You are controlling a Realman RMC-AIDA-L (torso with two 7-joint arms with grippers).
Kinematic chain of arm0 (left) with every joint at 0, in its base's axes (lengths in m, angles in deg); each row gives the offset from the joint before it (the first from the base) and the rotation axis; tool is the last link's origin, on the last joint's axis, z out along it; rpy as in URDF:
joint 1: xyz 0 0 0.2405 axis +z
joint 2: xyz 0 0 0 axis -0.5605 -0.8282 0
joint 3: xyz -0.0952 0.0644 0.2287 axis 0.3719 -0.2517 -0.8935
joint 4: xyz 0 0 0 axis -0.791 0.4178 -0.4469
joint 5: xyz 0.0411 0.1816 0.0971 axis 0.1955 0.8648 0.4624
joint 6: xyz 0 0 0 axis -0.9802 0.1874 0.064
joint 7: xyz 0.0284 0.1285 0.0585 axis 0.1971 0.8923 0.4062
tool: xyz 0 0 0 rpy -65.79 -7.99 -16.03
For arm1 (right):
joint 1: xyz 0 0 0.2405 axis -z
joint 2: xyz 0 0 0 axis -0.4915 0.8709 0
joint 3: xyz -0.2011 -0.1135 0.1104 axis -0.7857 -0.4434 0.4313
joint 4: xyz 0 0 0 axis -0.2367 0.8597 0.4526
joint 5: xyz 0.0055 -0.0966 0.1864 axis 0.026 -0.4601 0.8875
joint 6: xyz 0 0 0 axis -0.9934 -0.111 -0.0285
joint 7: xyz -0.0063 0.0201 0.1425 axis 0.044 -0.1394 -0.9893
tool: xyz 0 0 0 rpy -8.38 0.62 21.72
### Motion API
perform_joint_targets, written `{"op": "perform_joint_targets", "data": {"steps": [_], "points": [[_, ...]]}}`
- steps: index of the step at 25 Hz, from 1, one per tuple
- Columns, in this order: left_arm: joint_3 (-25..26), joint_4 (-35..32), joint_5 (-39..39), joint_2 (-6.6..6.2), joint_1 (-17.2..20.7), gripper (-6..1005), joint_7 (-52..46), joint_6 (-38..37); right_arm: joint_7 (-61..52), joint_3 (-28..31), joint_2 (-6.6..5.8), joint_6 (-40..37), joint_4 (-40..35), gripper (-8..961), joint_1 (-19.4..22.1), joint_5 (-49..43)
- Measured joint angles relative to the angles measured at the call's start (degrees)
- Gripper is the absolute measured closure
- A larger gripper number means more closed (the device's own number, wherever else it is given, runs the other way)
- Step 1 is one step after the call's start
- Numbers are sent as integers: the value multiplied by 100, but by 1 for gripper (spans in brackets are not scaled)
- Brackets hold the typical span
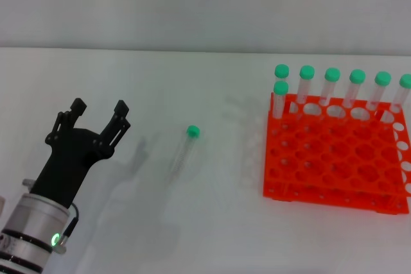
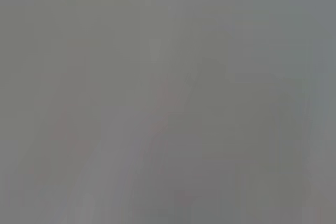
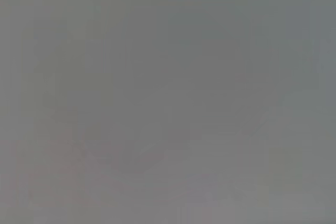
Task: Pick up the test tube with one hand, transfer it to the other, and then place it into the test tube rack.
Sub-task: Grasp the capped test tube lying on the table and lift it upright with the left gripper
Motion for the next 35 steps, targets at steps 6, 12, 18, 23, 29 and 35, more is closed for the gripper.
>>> {"op": "perform_joint_targets", "data": {"steps": [6,12,18,23,29,35], "points": [[18,136,127,-156,-428,106,-1428,60,0,-2,1,-8,-20,78,-2,0],[-8,1485,1816,-766,-1555,108,-5096,-50,0,-3,1,-11,-23,79,-37,0],[-564,3024,3532,-1125,-2704,109,-7762,-815,-17,-3,-2,-2,-52,79,-75,1],[-1544,4491,4475,-1050,-3645,110,-9309,-1371,-9,-3,-8,-1,-71,78,-100,0],[-1540,5570,6568,-870,-4746,111,-10502,-1496,-34,74,-9,-1,-71,78,-80,0],[-1544,5648,8205,-559,-5659,112,-11390,-1052,-36,148,-8,-1,-42,78,-98,0]]}}
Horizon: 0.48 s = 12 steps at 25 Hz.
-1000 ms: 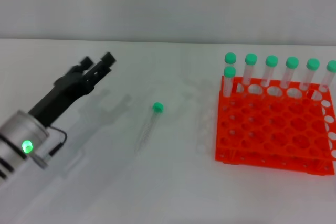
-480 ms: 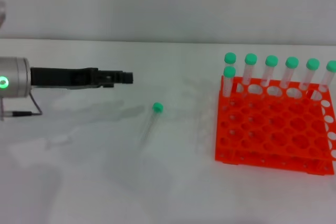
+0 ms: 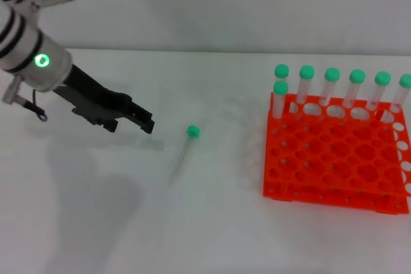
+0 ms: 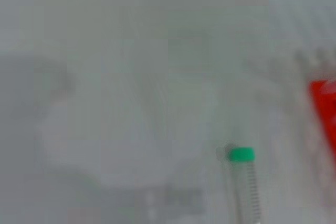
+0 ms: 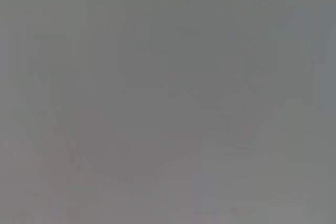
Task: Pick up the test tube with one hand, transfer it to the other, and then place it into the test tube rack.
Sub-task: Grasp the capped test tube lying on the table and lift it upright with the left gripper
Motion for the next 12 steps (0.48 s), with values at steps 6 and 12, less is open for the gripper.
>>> {"op": "perform_joint_targets", "data": {"steps": [6,12], "points": [[-3,-131,694,341,-459,112,-487,418,5,-2,9,0,17,79,-4,0],[-4,-1008,1073,365,-492,113,-967,1129,17,-2,9,-3,26,79,-3,1]]}}
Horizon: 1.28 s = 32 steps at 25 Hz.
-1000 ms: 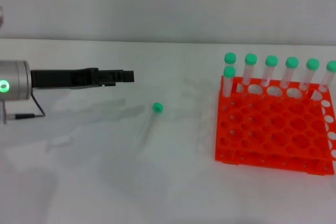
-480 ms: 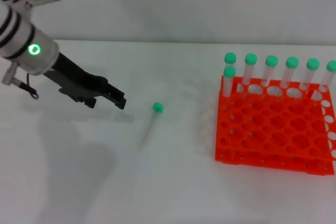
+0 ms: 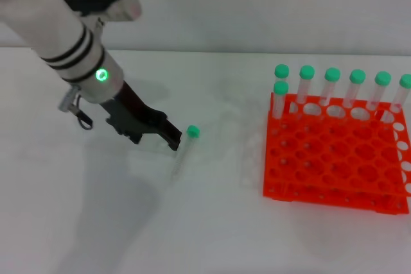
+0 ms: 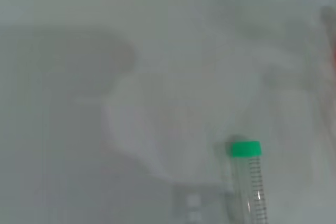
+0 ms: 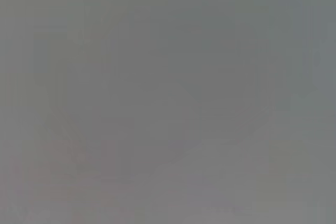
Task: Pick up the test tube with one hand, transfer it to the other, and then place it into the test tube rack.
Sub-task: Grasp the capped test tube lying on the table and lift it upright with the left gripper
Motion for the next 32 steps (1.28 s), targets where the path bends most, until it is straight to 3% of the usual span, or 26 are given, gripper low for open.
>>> {"op": "perform_joint_targets", "data": {"steps": [12,22,32], "points": [[10,-820,123,57,68,114,-257,810,4,0,0,-25,1,78,19,0],[10,-1202,518,75,136,115,-527,1008,-7,0,-1,-24,9,78,10,0],[11,-1414,536,80,172,292,-534,1118,-26,0,-1,-21,10,78,41,0]]}}
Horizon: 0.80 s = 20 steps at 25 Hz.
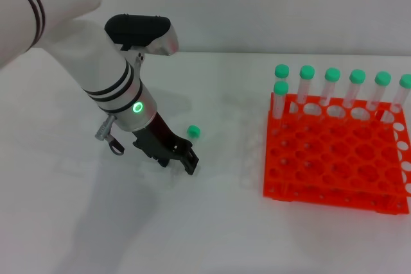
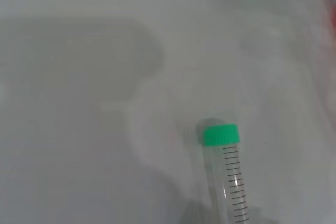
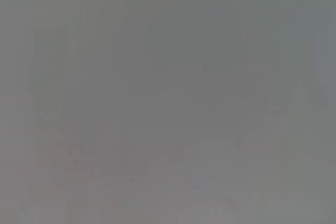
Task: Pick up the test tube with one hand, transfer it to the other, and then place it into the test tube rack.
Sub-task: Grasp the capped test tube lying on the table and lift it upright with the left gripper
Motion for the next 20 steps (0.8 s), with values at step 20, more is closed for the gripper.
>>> {"op": "perform_joint_targets", "data": {"steps": [20], "points": [[-2,-341,471,6,-142,639,-234,-11,0,0,-2,-10,-9,79,-36,0]]}}
